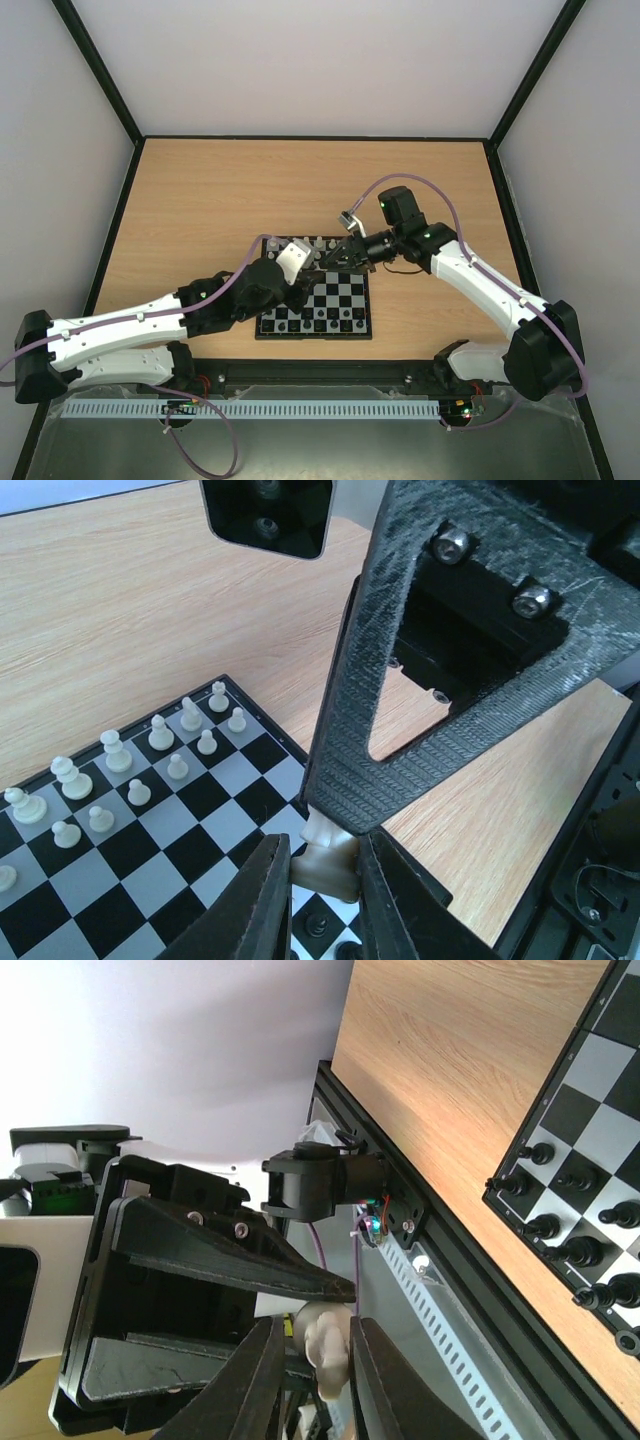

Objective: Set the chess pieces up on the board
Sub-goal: Place the chess piece on the chessboard.

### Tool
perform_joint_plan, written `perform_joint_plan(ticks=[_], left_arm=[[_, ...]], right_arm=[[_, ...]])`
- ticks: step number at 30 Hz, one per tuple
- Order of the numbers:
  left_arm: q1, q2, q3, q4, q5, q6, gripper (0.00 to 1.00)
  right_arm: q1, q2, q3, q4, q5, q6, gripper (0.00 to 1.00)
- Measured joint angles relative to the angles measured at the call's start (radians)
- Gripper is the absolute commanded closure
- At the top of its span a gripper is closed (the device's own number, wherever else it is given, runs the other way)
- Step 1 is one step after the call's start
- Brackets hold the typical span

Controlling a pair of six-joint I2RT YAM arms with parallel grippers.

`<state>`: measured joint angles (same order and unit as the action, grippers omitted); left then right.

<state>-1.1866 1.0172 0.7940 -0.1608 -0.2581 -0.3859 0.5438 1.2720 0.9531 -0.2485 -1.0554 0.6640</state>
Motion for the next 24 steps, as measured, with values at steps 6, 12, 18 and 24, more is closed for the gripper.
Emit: perform_joint_plan(ticks=[6,12,18,24], left_arm=[[0.0,0.001,0.0,0.013,0.008,0.001,0.8],[0.0,0.003,0.003,0.014,0.005,-0.003,0.44],[-0.002,-0.007,0.013,0.005,-0.024,-0.004,0.33],[-0.002,-0.129,0.017,-0.068,-0.122,-0.04,0.22]], right_arm=[[0.0,0.0,-0.005,0.012,-0.001,0.008,0.96],[0.001,0.0,-0.009,0.023,-0.001,0.018,0.99],[0.002,0.0,-0.009,0.035,0.013,0.023,0.99],[0.005,0.029,0.035,-0.001,0.134,-0.01,0.99]])
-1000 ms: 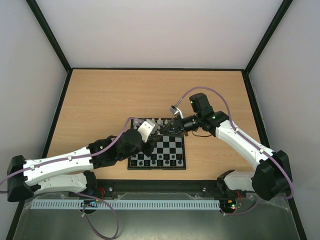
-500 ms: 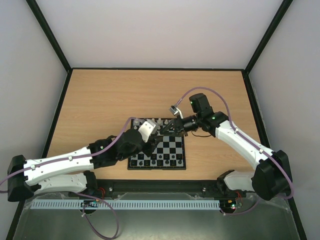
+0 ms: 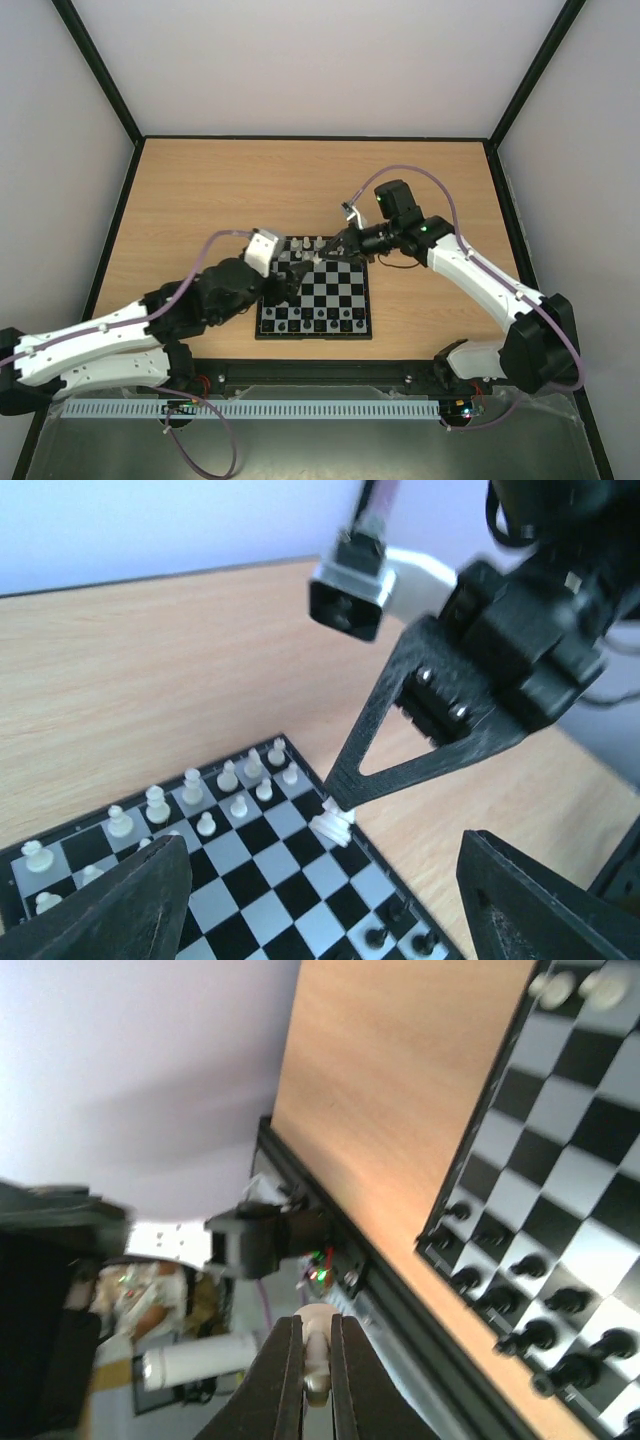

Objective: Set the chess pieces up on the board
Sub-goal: Place the chess piece on the chessboard.

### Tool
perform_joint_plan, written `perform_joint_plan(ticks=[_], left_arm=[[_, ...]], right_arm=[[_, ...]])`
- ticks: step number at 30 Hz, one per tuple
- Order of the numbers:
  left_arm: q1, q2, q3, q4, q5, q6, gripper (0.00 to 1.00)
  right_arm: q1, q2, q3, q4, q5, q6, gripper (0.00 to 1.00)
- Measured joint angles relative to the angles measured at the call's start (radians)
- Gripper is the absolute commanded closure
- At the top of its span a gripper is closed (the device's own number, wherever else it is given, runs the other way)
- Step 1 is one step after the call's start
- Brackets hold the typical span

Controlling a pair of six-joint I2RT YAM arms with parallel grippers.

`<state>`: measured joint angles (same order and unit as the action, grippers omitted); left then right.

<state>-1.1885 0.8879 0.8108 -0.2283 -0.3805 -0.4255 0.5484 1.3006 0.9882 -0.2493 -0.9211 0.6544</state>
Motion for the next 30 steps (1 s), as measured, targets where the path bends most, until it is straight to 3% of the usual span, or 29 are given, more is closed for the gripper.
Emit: perform_joint_plan(ticks=[3,5,12,17,23,30], left_arm=[[0.0,-0.087,0.016,-0.036,-0.07,-0.03,0.15],[-0.001,-0.136,0.037,-0.063,-0.13,-0.06,0.01],[-0.001,-0.206,0.112,-0.193,-0.348,-0.172,0.0],[-0.002,-0.255,0.121,-0.245,-0.422,-0.211,0.01],[-0.002,-0.312,0.12,-0.266,-0.447,-0.222,0.0],[-0.002,-0.338,0.117,-0.286,-0.455,-0.228,0.01]], right_arm=[[0.013,0.032,0.062,-0.033,0.12,-0.029,0.99],[0.043,0.069,0.124,-0.061,0.233,-0.054,0.99],[0.2,0.294,0.357,-0.14,0.642,-0.135,0.99],[0.29,0.505,0.503,-0.196,0.931,-0.185,0.99],[0.328,0.69,0.626,-0.24,1.107,-0.218,0.99],[0.331,0.802,0.763,-0.261,1.167,-0.241,0.99]])
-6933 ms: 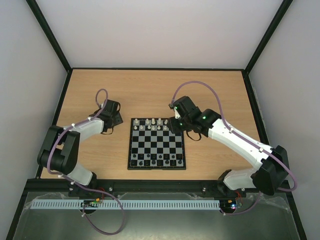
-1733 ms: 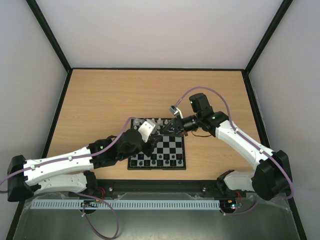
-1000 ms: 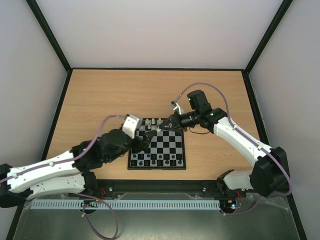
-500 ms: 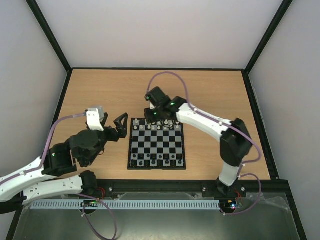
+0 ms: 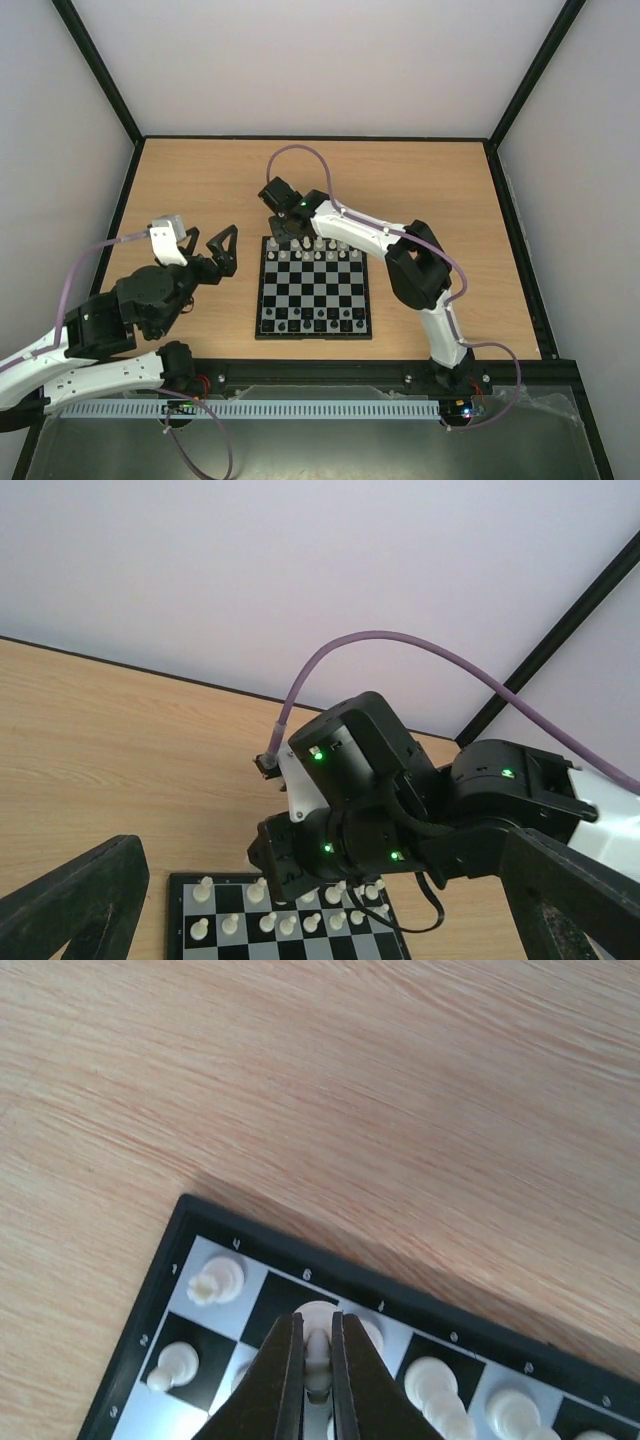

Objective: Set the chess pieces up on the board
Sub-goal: Place the chess piece on the chessboard.

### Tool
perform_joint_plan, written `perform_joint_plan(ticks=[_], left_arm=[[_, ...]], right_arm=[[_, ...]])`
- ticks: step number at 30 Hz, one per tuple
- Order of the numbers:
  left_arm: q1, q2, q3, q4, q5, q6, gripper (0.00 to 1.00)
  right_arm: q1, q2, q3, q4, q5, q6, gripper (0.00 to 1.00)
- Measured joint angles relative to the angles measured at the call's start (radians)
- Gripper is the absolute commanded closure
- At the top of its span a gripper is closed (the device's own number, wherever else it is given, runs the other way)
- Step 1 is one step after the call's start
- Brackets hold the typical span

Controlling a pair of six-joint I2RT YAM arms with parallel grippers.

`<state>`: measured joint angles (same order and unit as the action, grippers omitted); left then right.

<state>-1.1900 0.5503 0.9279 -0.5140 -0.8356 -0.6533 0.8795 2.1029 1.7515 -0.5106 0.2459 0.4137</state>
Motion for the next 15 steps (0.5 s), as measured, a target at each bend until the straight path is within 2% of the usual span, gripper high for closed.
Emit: perform_joint_plan(ticks=[15], left_arm=[[0.0,0.0,-0.009,-0.017,-0.008,0.001,0.0]], right_arm=[[0.0,0.11,0.052,-0.002,-0.015,-0.01,0.98]])
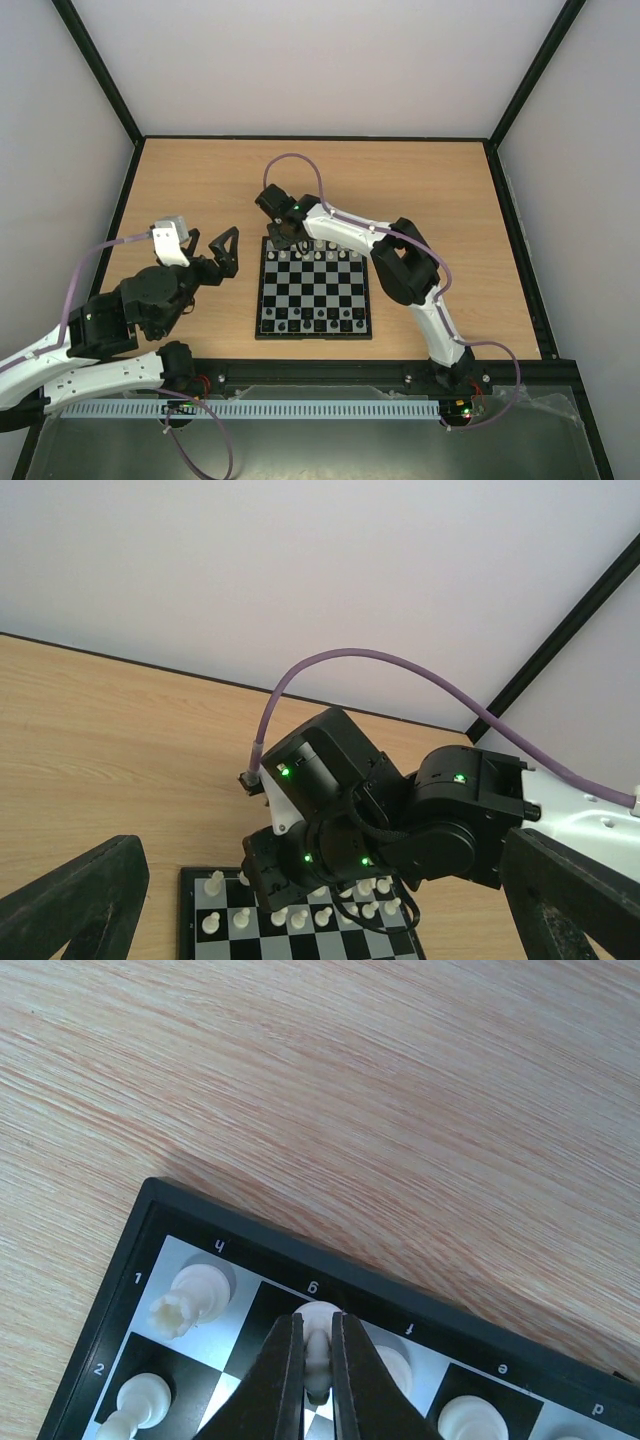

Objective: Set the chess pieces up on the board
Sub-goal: Place the chess piece on the chessboard.

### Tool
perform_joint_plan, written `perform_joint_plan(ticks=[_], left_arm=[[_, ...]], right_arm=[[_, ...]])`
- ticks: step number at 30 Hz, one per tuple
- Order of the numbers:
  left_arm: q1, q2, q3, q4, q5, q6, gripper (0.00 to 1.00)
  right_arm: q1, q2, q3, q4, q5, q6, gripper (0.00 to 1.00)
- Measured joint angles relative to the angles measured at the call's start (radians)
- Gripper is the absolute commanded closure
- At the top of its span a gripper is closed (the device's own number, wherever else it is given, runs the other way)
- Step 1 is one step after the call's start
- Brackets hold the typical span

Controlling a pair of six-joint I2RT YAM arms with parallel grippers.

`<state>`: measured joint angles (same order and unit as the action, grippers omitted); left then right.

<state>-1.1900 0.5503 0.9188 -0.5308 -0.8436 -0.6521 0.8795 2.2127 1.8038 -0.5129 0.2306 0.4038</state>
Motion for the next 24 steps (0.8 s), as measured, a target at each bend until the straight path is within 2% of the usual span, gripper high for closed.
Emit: perform_joint_plan(ticks=[24], left_arm=[[0.0,0.002,0.0,-0.003,-0.003,0.0,0.01]], right_arm=[[0.011,0.028,0.013,0.002,-0.024,0.0,0.99]])
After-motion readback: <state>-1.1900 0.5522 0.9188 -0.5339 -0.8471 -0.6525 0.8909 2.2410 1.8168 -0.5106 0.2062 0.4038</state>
